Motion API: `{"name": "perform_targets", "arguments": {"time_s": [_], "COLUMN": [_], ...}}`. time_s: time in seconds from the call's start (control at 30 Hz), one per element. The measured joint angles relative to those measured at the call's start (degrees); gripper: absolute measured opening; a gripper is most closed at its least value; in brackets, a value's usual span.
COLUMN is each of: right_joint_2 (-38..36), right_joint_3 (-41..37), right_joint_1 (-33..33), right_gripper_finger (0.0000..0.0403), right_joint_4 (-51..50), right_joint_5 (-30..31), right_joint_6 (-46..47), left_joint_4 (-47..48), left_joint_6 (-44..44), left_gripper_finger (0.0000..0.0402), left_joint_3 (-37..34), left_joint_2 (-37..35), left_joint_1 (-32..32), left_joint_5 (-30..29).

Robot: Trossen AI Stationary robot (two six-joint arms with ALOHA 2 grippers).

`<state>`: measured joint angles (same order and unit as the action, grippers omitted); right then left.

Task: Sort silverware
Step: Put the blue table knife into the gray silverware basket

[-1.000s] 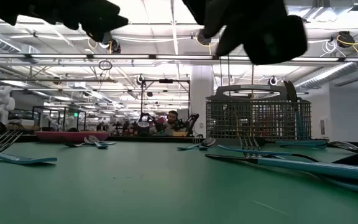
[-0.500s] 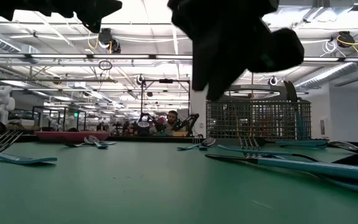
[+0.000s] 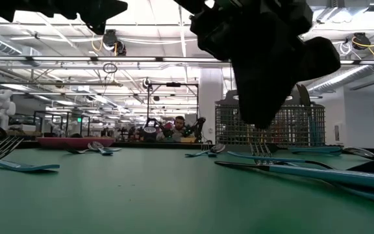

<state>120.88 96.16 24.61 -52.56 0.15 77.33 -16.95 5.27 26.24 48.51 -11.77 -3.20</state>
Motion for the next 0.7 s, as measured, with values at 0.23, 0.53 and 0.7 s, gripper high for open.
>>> {"name": "perform_targets", "arguments": {"time_s": [0.23,0.53,0.7], "right_joint_2": [0.1,1.3,1.9], "right_joint_3": [0.0,0.0,0.0], "right_joint_1": [-0.1,-0.1,-0.1], "right_gripper_finger": [0.0071,0.0129,0.0179], "right_joint_4": [1.0,1.6,1.7], "right_joint_5": [0.9,0.2,-2.0], "right_joint_6": [-0.1,1.5,2.5], "left_joint_4": [-0.1,-0.1,-0.1], "left_joint_6": [0.1,0.1,0.1], "left_gripper_finger": [0.0180,0.0180,0.0180], "left_joint_3": [0.0,0.0,0.0], "left_joint_2": [0.0,0.0,0.0], "left_joint_1": [0.0,0.0,0.0], "left_joint_5": [-0.1,-0.3,-0.3]}}
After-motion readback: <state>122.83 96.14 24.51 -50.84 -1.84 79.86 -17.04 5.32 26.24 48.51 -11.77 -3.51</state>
